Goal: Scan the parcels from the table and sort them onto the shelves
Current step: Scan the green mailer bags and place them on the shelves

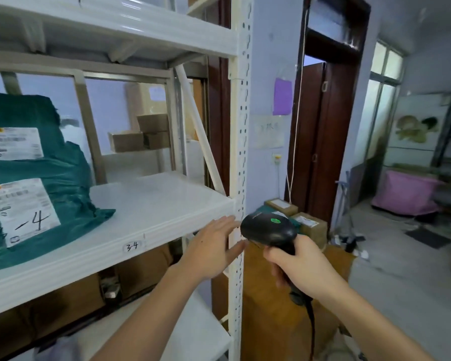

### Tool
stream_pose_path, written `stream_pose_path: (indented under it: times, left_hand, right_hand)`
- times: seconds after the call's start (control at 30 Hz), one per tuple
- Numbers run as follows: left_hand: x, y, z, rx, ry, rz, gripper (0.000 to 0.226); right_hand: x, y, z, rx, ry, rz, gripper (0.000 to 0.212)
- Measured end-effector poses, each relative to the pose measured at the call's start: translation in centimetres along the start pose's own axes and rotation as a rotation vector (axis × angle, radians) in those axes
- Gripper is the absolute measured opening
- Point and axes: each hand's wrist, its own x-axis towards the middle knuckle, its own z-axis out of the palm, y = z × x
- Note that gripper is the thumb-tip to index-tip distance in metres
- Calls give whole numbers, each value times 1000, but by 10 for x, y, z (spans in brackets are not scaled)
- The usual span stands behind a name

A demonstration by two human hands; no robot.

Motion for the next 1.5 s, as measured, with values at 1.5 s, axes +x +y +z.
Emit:
stream_pose_path:
  times: [1.5]
  left_hand:
    - [362,21,439,127,-494,-221,75]
  right_hand:
    - [262,384,-242,-16,-20,347,22]
